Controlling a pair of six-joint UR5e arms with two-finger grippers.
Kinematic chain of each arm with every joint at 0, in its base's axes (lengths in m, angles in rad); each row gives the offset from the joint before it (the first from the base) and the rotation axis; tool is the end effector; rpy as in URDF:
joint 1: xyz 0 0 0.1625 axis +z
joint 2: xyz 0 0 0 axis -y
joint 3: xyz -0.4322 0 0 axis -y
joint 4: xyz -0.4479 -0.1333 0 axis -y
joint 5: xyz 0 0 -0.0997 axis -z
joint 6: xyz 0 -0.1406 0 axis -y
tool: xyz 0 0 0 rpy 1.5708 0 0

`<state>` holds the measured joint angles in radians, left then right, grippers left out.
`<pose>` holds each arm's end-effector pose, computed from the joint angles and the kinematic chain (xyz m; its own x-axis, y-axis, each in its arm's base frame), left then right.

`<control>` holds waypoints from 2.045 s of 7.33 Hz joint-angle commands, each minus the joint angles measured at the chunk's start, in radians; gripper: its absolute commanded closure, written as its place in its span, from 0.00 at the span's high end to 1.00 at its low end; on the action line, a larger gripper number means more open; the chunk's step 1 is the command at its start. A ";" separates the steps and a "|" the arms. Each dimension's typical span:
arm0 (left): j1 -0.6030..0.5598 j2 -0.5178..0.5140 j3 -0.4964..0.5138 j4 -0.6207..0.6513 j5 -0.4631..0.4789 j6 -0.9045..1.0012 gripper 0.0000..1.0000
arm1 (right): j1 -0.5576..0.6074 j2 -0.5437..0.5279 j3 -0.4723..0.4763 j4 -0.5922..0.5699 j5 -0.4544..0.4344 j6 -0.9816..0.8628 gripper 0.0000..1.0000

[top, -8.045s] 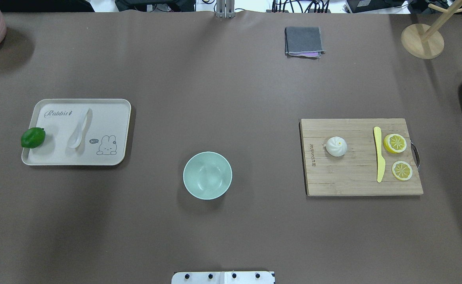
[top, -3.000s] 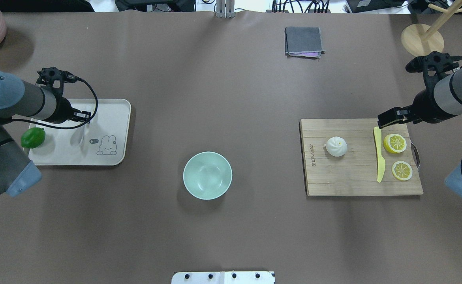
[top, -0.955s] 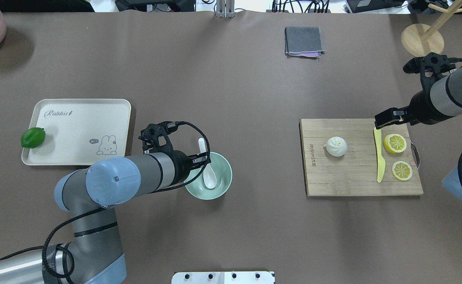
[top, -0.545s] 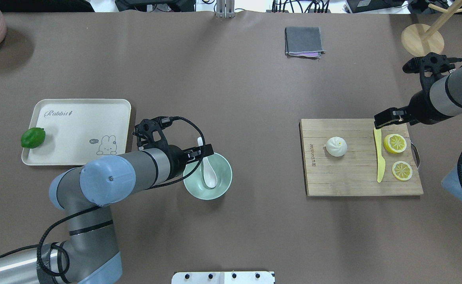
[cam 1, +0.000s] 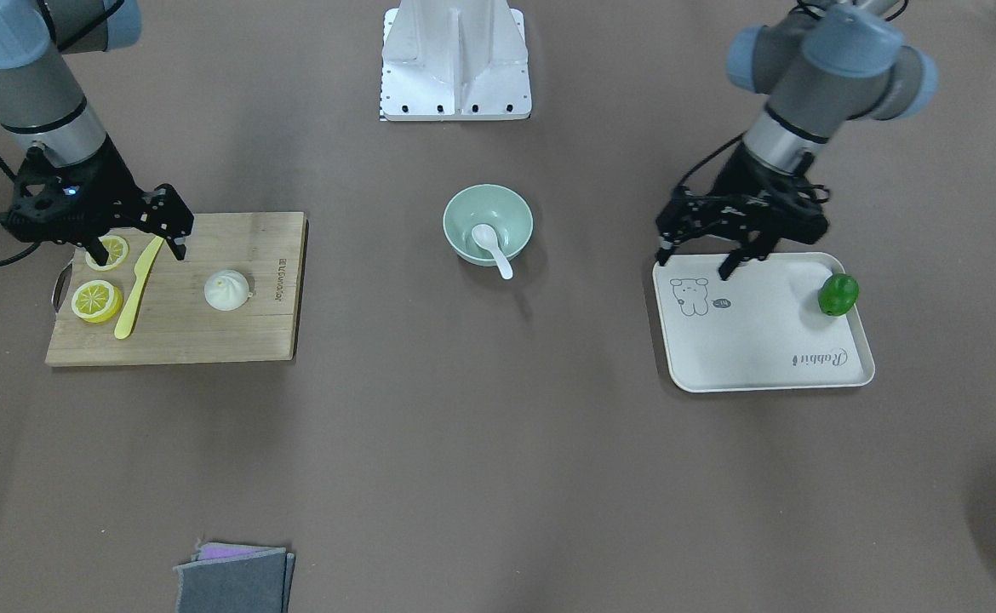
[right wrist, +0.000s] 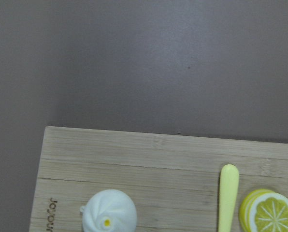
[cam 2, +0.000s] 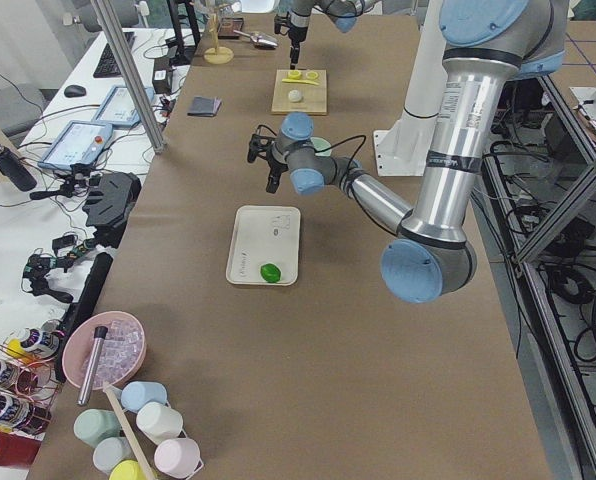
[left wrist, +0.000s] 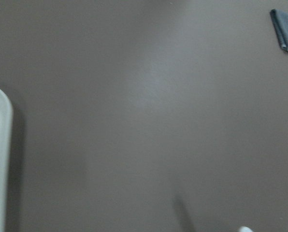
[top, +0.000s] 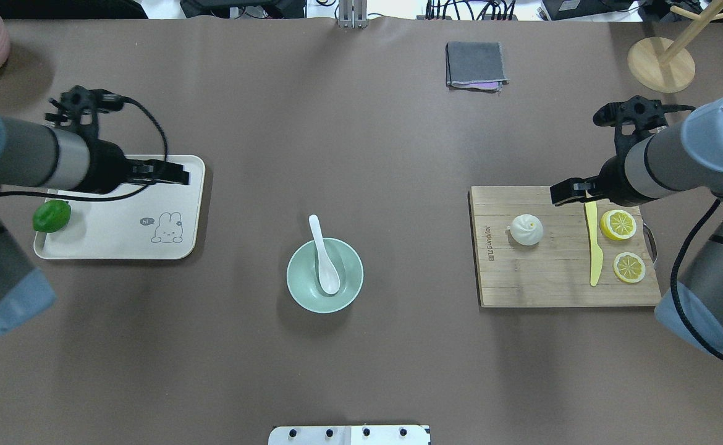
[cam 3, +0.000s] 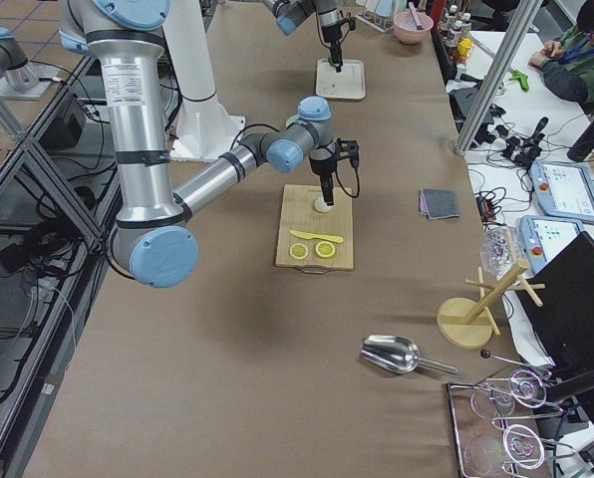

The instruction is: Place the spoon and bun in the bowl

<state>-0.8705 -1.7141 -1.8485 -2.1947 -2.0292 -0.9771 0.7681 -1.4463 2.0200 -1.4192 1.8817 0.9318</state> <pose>0.3514 -0.5272 0.3843 0.5138 0.1689 -0.8411 0.1830 0.9363 0.2997 -0.3640 -0.4771 0.3823 0.7395 -0.0751 0.6690 -0.0928 0.9729 0.2119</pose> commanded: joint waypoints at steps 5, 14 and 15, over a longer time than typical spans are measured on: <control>-0.372 0.217 0.060 -0.007 -0.273 0.548 0.98 | -0.230 0.096 -0.174 0.099 -0.289 0.123 0.78; -0.366 0.214 0.072 -0.010 -0.267 0.532 0.98 | -0.240 0.191 -0.156 -0.027 -0.300 0.163 0.00; -0.366 0.214 0.074 -0.010 -0.266 0.532 0.98 | -0.266 0.251 -0.158 -0.058 -0.300 0.238 0.00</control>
<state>-1.2367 -1.5000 -1.7767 -2.2043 -2.2955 -0.4442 0.5241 -1.2666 1.8624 -1.4305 1.5813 1.0994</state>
